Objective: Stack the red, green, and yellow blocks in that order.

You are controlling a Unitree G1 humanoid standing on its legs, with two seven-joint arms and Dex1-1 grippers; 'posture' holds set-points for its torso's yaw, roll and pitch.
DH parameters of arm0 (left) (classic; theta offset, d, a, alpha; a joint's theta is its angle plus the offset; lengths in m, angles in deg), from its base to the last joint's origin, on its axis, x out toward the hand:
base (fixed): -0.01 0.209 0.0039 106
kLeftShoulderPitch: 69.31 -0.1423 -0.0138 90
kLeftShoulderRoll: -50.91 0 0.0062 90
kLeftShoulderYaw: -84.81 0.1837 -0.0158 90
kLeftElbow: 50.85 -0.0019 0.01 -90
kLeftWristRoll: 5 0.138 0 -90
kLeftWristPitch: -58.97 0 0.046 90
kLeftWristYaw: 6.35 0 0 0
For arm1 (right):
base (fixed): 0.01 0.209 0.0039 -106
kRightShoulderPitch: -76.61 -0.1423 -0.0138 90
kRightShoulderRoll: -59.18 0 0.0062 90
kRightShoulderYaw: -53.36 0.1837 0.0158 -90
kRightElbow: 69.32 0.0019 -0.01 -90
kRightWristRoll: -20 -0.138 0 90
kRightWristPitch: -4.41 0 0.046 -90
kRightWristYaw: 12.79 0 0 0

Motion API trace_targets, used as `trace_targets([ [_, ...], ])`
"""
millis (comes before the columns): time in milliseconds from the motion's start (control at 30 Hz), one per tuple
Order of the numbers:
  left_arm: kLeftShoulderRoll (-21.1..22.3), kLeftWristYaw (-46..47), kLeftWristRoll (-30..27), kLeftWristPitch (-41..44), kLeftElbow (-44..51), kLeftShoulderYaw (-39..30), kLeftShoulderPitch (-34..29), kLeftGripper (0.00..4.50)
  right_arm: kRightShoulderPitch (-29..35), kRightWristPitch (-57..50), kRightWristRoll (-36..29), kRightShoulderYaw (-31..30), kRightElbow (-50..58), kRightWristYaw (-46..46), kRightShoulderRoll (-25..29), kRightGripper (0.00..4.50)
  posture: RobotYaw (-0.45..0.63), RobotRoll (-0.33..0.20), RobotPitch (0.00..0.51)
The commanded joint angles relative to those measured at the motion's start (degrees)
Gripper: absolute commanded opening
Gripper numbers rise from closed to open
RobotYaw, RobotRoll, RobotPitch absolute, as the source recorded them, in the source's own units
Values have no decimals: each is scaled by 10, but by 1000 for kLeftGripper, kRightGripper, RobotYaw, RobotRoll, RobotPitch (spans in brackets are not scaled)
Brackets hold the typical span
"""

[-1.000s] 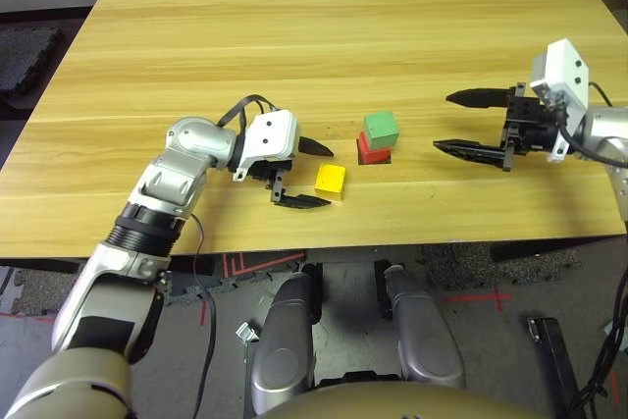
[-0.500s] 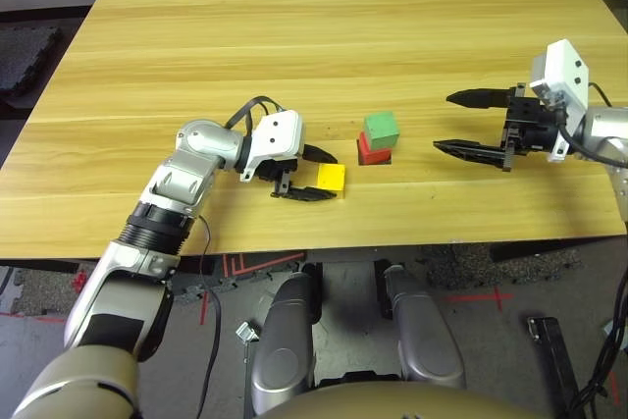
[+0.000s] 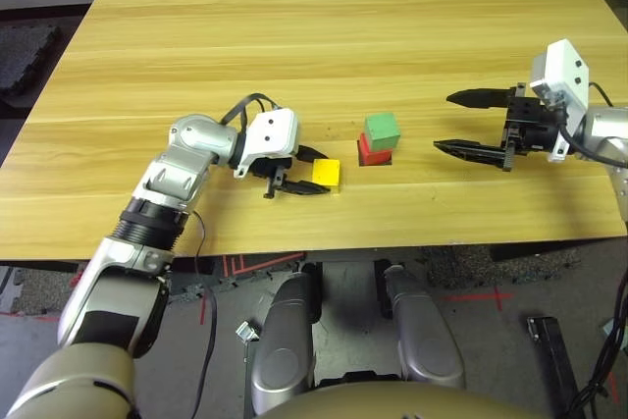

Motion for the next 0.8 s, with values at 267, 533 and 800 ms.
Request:
trace_targets([
  [267, 32, 4, -37, 192, 89, -20, 103, 2038, 6, 2, -7, 3, 6, -5, -6, 4500, 222, 90, 262],
  [533, 14, 40, -49, 309, 108, -16, 189, 2038, 2, 13, -2, 1, -6, -7, -16, 4500, 234, 103, 254],
  [800, -59, 134, -51, 394, 124, -10, 246, 2038, -4, 20, 0, 0, -16, -8, -21, 4500, 234, 111, 252],
])
